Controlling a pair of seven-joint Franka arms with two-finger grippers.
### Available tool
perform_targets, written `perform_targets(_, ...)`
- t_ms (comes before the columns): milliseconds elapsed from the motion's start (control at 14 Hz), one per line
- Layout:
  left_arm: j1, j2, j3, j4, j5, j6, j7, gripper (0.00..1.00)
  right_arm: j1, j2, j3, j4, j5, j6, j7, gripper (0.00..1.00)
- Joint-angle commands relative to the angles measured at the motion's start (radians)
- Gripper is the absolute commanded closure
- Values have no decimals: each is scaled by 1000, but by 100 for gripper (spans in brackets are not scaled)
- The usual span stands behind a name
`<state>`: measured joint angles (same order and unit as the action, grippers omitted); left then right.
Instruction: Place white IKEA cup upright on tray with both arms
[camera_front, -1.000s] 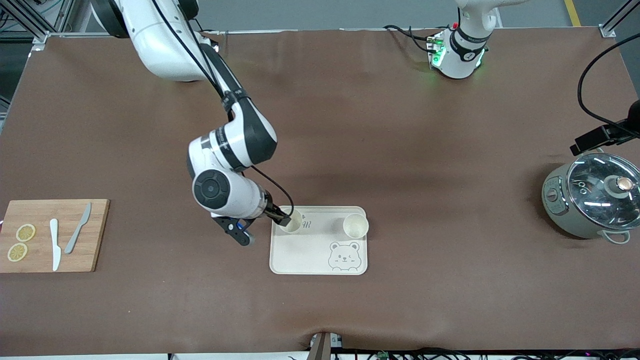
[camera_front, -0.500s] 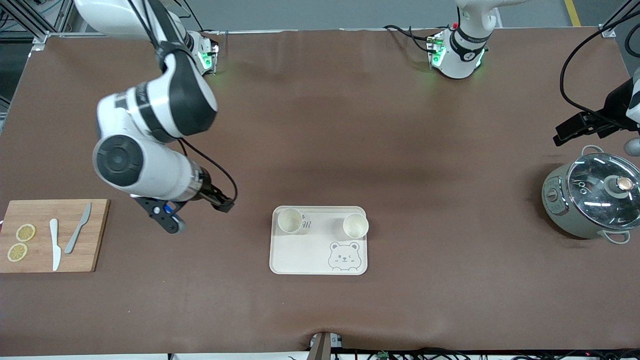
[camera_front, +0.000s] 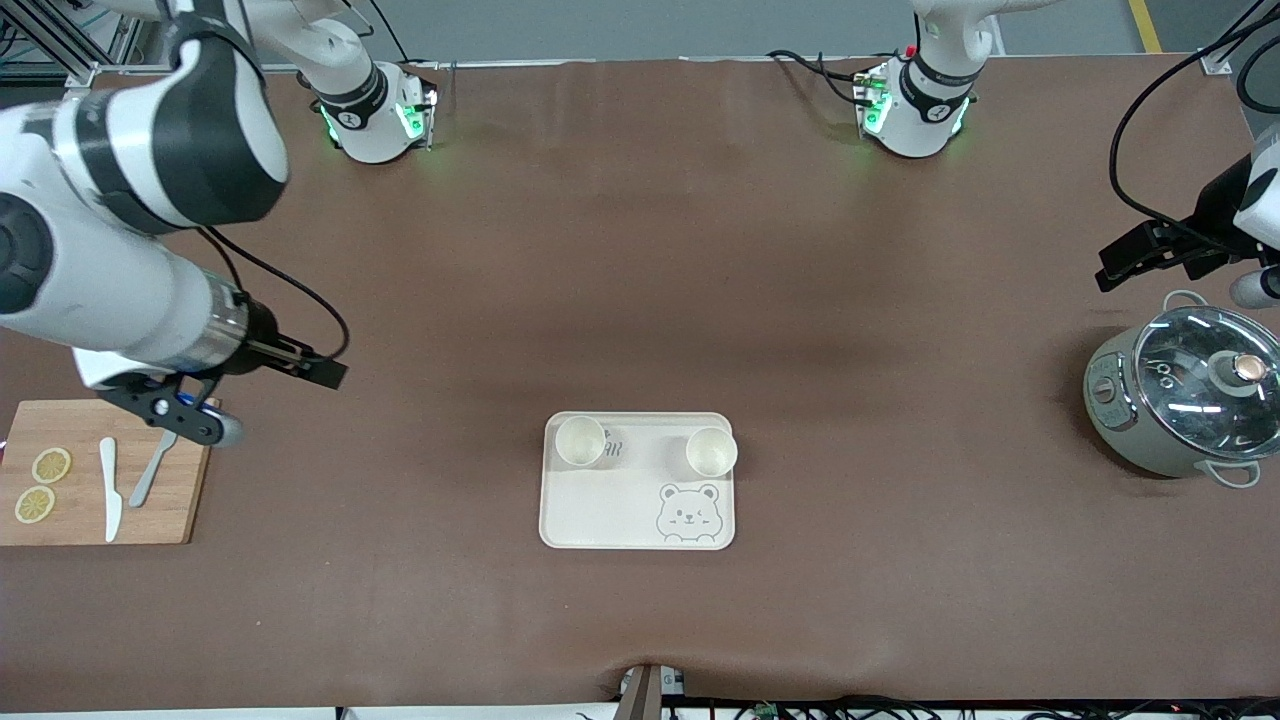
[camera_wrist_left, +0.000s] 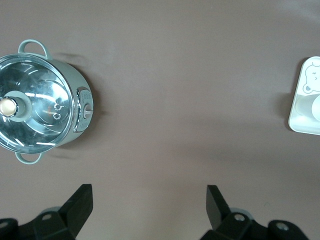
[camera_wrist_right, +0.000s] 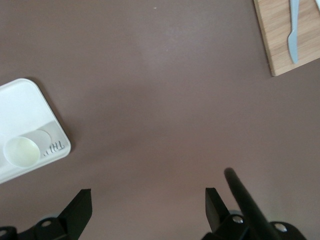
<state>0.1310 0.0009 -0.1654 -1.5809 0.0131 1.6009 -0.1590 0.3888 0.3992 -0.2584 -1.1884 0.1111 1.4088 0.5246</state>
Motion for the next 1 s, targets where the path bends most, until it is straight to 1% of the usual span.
perform_targets(0, 5, -15, -16, 5, 10, 2, 10, 0, -54, -55, 22, -40, -18, -10, -86, 0)
perform_targets(214, 9, -19, -14, 7, 8, -6, 12, 0, -79, -59, 7, -33, -30, -13, -259, 0)
perform_targets(286, 7, -18, -14, 7, 8, -6, 12, 0, -108, -62, 5, -13, -21, -27, -285, 0)
perform_targets(357, 6, -16, -16, 7, 10, -6, 13, 0, -151, -60, 19, 15, -13, -52, -293, 0)
perform_targets(429, 5, -13, -16, 7, 10, -6, 12, 0, -183, -63, 49, 24, -11, -65, -291, 0)
perform_targets(571, 5, -13, -16, 9, 10, -4, 10, 0, -273, -120, 134, 15, -16, -76, -291, 0)
perform_targets(643, 5, -12, -14, 16, 10, -6, 10, 0, -298, -132, 164, 15, -18, -80, -293, 0)
perform_targets(714, 5, -3, -16, 27, 10, -6, 12, 0, -297, -157, 168, 9, -19, -82, -293, 0)
perform_targets(857, 2, -1, -16, 28, 11, -6, 1, 0, -295, -241, 165, -98, -22, -42, -298, 0)
perform_targets(929, 1, 1, -16, 35, 13, -4, -4, 0, -301, -291, 160, -164, -21, -12, -340, 0)
